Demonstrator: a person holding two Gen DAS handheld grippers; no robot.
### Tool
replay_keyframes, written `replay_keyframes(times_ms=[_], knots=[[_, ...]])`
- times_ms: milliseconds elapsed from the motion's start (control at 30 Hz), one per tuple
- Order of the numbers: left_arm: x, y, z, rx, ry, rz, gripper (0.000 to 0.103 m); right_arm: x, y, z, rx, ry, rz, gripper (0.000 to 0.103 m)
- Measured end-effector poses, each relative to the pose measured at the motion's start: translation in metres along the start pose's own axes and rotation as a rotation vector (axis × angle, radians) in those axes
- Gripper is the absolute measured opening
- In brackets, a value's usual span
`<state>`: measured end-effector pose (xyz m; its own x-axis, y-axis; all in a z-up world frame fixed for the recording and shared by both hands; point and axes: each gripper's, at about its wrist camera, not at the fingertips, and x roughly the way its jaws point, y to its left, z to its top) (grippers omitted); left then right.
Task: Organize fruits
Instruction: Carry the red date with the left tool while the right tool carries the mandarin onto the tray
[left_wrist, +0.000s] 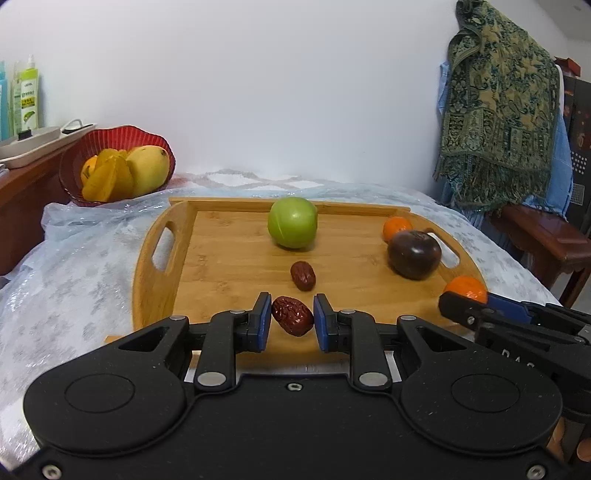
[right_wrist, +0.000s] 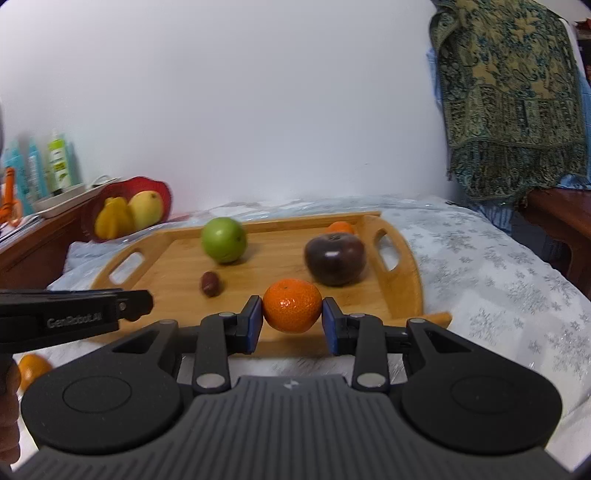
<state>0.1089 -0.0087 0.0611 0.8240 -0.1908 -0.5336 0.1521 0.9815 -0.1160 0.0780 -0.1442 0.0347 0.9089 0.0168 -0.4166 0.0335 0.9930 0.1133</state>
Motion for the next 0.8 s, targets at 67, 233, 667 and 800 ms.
replay_keyframes(times_ms=[67, 233, 667, 800], knots=[[0.011, 0.0, 0.006, -0.01, 0.013, -0.014, 0.023, 0.006, -0.003, 0.005, 0.008, 0.003, -0.018, 0.039], [0.035, -0.002, 0.016, -0.033, 0.048, -0.041, 0.023, 0.024, -0.01, 0.012, 0.027, 0.028, -0.052, 0.039], [0.068, -0.012, 0.015, -0.036, 0.105, -0.05, 0.023, 0.058, -0.015, 0.013, 0.033, 0.116, -0.123, 0.039], [0.071, -0.012, 0.013, -0.038, 0.111, -0.046, 0.023, 0.062, -0.014, 0.013, 0.023, 0.125, -0.121, 0.039]])
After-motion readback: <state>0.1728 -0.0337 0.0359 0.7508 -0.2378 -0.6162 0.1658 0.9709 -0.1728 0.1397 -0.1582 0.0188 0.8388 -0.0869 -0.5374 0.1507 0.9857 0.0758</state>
